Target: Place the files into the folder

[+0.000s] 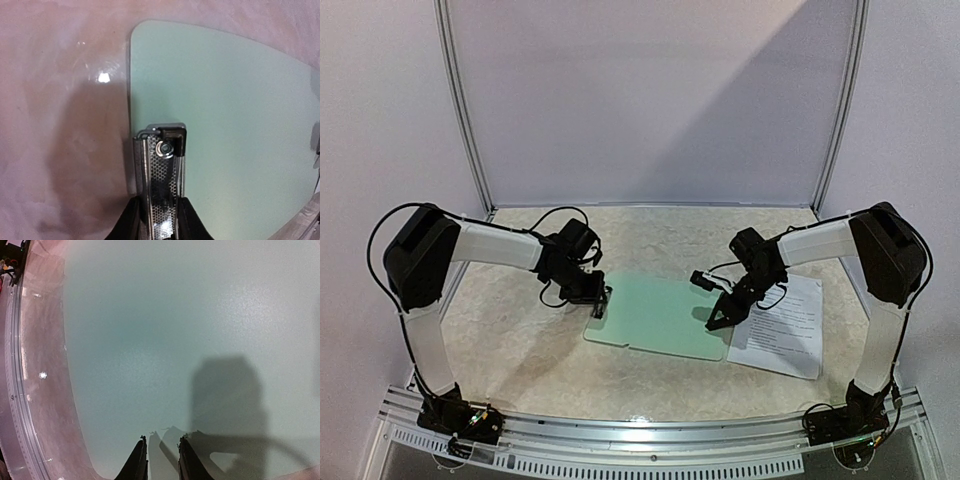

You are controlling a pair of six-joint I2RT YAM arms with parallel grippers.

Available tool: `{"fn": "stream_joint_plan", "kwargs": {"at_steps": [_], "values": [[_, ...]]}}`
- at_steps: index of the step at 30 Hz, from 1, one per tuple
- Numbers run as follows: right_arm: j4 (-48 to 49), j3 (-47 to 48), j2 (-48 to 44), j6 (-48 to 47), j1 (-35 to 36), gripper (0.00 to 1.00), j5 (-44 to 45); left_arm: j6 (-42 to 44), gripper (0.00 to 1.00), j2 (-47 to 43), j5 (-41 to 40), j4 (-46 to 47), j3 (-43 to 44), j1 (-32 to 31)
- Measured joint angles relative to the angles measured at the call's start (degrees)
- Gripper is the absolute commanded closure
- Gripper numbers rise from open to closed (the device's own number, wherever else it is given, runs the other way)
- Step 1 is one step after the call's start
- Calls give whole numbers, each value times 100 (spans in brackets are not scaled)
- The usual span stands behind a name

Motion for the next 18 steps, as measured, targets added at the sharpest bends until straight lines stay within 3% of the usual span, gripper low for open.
{"fn": "stream_joint_plan", "kwargs": {"at_steps": [14, 18], "values": [[-33, 24, 31, -2, -2, 78, -61, 9, 100, -57, 339, 520, -249, 105], [-35, 28, 35, -2, -2, 78, -63, 20, 75, -59, 332, 516, -247, 105]]}}
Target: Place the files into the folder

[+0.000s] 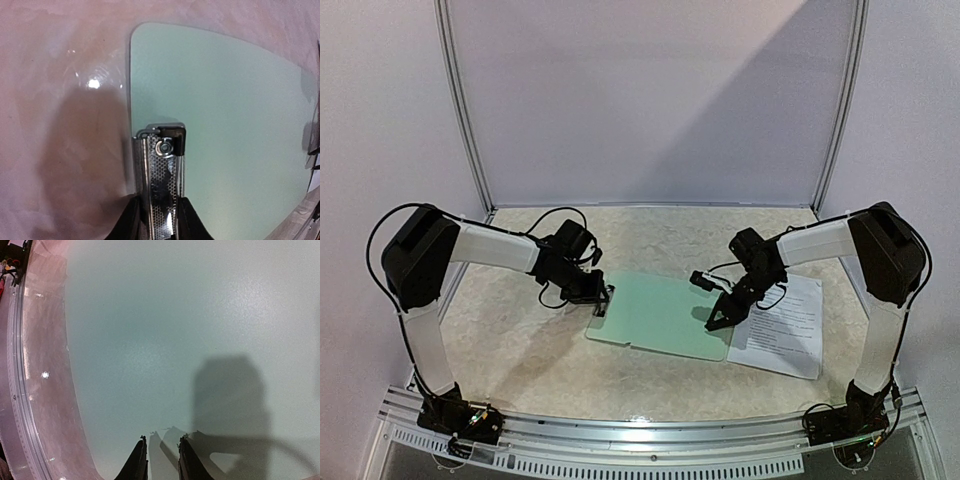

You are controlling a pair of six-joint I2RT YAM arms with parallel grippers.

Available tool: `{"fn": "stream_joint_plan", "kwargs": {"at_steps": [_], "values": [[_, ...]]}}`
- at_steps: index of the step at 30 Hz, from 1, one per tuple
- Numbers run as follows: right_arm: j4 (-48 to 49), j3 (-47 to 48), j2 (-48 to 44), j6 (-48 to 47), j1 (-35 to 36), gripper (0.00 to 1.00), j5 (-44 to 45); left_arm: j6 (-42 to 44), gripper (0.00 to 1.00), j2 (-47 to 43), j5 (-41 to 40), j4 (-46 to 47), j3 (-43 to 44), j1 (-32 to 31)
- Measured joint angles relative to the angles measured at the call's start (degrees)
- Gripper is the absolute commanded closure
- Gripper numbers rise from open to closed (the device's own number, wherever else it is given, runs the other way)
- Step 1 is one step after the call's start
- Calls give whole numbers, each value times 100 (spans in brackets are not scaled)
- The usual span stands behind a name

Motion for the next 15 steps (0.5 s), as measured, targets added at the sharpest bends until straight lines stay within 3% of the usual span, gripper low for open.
{"fn": "stream_joint_plan", "kwargs": {"at_steps": [5, 15], "values": [[-13, 4, 2, -2, 2, 78, -7, 22, 63, 61, -72, -103, 118, -13], [-22, 4, 7, -39, 2, 78, -20, 118, 62, 245, -317, -260, 424, -81]]}}
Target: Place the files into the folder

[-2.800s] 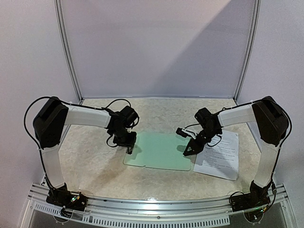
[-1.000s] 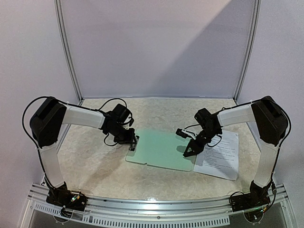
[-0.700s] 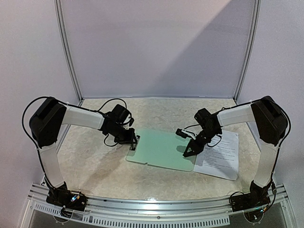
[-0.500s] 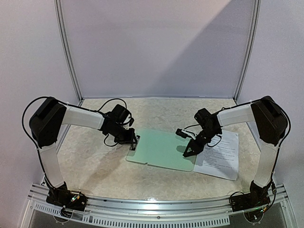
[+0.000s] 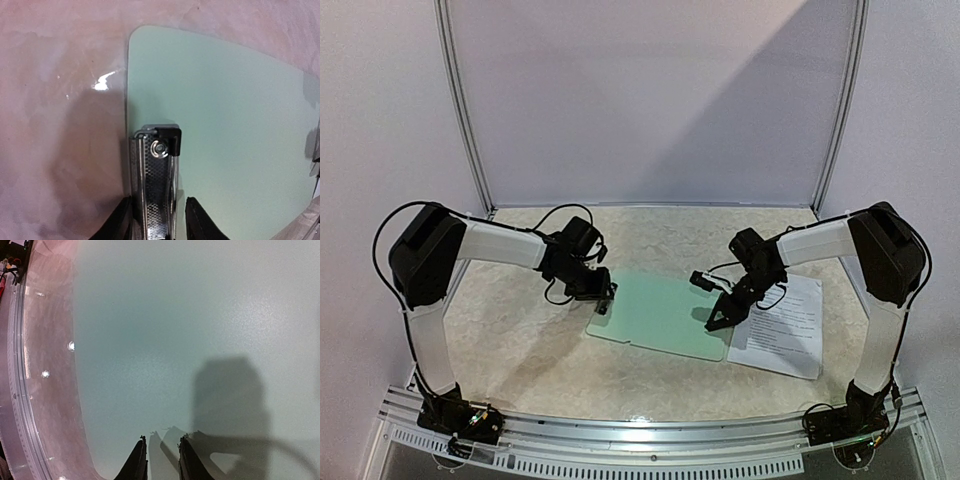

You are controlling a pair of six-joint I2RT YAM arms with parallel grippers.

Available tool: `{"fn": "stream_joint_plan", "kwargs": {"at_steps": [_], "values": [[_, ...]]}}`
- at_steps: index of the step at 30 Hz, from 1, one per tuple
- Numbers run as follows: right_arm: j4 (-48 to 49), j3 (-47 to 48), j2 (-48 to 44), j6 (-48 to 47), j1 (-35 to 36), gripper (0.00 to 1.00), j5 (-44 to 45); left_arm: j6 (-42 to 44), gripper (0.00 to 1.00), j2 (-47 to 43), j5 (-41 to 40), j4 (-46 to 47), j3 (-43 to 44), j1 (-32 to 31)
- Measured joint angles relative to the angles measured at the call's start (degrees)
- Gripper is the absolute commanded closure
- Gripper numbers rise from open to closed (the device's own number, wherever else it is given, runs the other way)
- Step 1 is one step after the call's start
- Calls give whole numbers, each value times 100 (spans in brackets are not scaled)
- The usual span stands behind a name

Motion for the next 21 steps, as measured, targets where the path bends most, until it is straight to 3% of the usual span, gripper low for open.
{"fn": "stream_joint_plan", "kwargs": {"at_steps": [11, 13, 17, 21], "values": [[-37, 33, 28, -44, -2, 78, -28, 35, 65, 151, -870, -468, 341, -291], [-39, 33, 28, -44, -2, 78, -31, 24, 73, 195, -990, -535, 413, -297], [-35, 39, 39, -46, 0, 78, -52, 98, 100, 240, -1064, -568, 472, -304], [-37, 42, 42, -46, 0, 78, -55, 85, 100, 221, -1025, -509, 422, -304]]}}
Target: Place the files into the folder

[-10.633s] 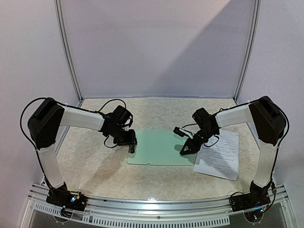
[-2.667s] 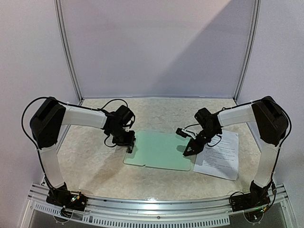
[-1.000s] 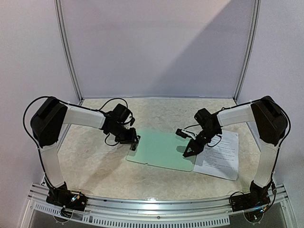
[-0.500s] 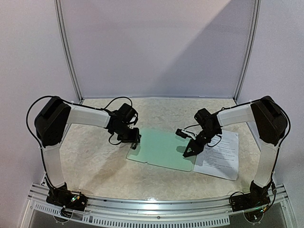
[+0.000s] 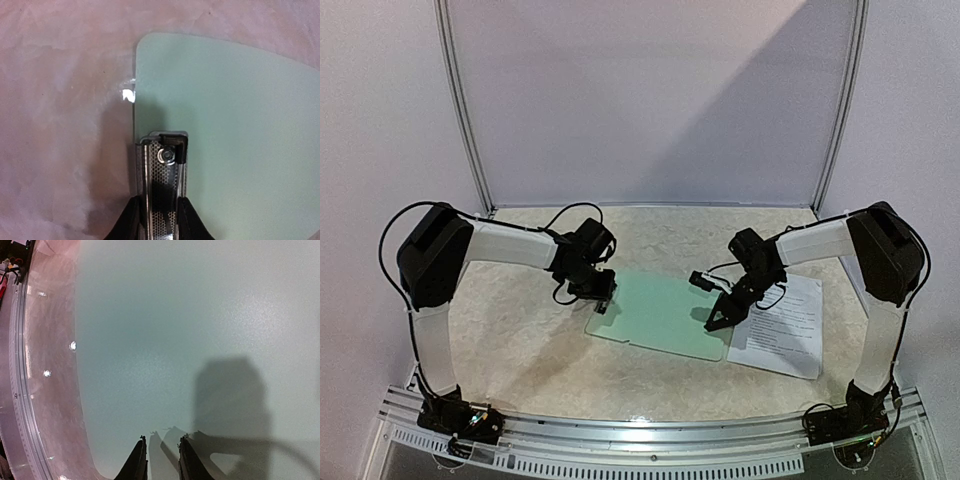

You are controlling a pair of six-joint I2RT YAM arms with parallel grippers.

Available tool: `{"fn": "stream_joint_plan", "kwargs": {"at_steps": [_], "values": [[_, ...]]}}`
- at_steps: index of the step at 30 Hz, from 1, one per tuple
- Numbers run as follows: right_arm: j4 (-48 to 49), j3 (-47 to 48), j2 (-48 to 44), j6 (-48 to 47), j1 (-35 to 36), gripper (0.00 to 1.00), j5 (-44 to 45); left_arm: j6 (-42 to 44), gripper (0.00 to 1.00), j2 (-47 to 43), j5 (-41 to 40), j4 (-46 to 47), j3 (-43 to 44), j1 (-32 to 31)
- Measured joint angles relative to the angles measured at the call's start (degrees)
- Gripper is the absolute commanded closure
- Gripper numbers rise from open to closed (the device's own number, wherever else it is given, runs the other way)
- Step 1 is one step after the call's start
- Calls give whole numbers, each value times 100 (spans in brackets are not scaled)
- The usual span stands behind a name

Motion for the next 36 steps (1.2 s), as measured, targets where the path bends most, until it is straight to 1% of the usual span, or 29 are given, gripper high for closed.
{"fn": "stream_joint_plan", "kwargs": {"at_steps": [6, 12, 24, 29, 31, 36], "values": [[-7, 9, 0, -2, 0, 78, 0, -46, 100, -205, 280, 485, -424, 48], [-48, 24, 0, -2, 0, 78, 11, -155, 100, -404, 813, 1049, -868, 234], [-149, 35, 2, -2, 0, 78, 9, -306, 100, -527, 1401, 1558, -1228, 400], [-192, 57, 17, -2, 0, 77, 7, -323, 100, -555, 1451, 1615, -1283, 409], [-212, 68, 17, -2, 0, 76, 7, -323, 100, -555, 1453, 1613, -1283, 409], [-457, 223, 33, 46, 2, 69, 11, -326, 100, -557, 1460, 1587, -1281, 407]]}}
